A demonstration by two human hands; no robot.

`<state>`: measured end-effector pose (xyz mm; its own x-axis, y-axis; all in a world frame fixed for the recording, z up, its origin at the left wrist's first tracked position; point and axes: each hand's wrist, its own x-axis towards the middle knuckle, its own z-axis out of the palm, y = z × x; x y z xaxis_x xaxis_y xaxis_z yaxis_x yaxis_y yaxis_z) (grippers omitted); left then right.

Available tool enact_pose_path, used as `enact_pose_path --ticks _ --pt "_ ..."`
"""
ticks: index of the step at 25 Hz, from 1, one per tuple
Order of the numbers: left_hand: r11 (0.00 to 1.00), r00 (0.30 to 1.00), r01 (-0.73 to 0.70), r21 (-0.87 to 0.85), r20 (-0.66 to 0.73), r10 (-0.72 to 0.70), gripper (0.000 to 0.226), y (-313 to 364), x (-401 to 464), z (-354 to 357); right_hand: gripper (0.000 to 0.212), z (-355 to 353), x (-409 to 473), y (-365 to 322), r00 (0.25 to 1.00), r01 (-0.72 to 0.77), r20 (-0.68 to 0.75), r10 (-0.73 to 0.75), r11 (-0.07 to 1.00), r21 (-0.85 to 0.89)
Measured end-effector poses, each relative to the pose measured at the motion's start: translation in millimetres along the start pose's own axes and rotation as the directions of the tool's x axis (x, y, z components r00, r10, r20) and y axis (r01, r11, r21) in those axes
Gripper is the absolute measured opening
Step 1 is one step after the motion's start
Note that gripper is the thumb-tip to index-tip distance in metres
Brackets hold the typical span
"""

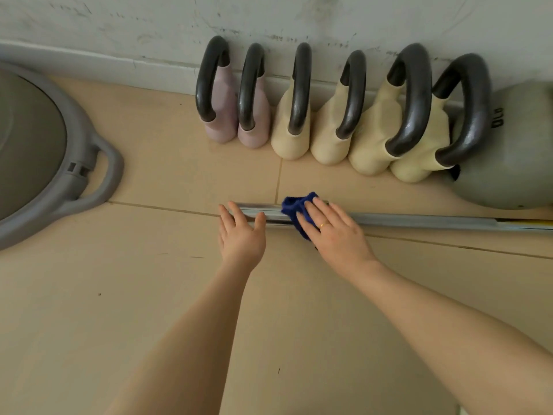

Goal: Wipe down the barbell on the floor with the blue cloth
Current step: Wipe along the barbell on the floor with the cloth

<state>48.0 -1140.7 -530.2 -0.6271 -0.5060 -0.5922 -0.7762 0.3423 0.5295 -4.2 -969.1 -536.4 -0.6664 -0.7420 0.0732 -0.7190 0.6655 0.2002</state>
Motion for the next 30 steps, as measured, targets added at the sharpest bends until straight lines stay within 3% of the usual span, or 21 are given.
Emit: enact_pose_path --ticks 1,3,5,6,10,12,14,16,18,21,24,27,28,30 --pt "0.990 0.999 -0.029 0.136 -0.041 0.035 0.068 2 -2 3 0.044 -6 8 4 0.993 -0.114 0.030 0.113 0.993 0.025" --pt "0.889 0.960 -0.255 0.380 -0.013 0.281 0.060 9 -11 17 0.043 -15 13 20 0.923 -0.342 0.205 0.327 0.939 0.042" --pt "0.769 0.856 -0.513 0.381 0.162 0.491 0.055 20 -24 39 0.056 -11 -2 41 0.826 -0.469 0.413 0.384 0.874 0.126" --pt "0.759 0.827 -0.562 0.330 0.215 0.519 0.054 25 -30 50 0.064 -12 -11 45 0.806 -0.497 0.469 0.361 0.842 0.208" --pt "0.758 0.829 -0.559 0.336 0.214 0.517 0.054 26 -34 65 0.064 -15 -6 18 0.826 -0.561 0.447 0.345 0.579 0.591" --pt "0.725 0.832 -0.554 0.410 0.245 0.497 0.054 25 -33 62 0.064 -8 16 18 0.756 -0.653 0.493 0.431 0.444 0.613" --pt "0.705 0.837 -0.547 0.451 0.267 0.478 0.057 30 -31 59 0.062 -7 29 20 0.707 -0.703 0.527 0.471 0.397 0.589" --pt "0.704 0.848 -0.530 0.473 0.268 0.458 0.062 37 -30 59 0.059 -12 24 17 0.742 -0.670 0.502 0.445 0.466 0.577" --pt "0.698 0.856 -0.517 0.496 0.293 0.426 0.072 39 -34 57 0.056 -18 9 13 0.819 -0.572 0.422 0.390 0.611 0.546" --pt "0.659 0.852 -0.524 0.540 0.341 0.398 0.080 39 -33 50 0.054 -3 3 25 0.880 -0.426 0.356 0.313 0.852 0.305" --pt "0.628 0.859 -0.510 0.588 0.381 0.342 0.079 44 -35 48 0.050 1 -5 38 0.896 -0.322 0.362 0.259 0.938 0.127" --pt "0.582 0.876 -0.481 0.656 0.393 0.281 0.081 52 -39 49 0.044 -4 -51 51 0.950 -0.035 0.312 0.016 0.998 0.054" --pt "0.587 0.883 -0.465 0.663 0.392 0.257 0.081 54 -40 50 0.046 -6 -68 65 0.937 0.061 0.345 -0.063 0.998 0.018" --pt "0.599 0.903 -0.423 0.680 0.371 0.217 0.081 62 -44 54 0.049 -13 -86 102 0.916 0.066 0.397 -0.060 0.998 -0.003"
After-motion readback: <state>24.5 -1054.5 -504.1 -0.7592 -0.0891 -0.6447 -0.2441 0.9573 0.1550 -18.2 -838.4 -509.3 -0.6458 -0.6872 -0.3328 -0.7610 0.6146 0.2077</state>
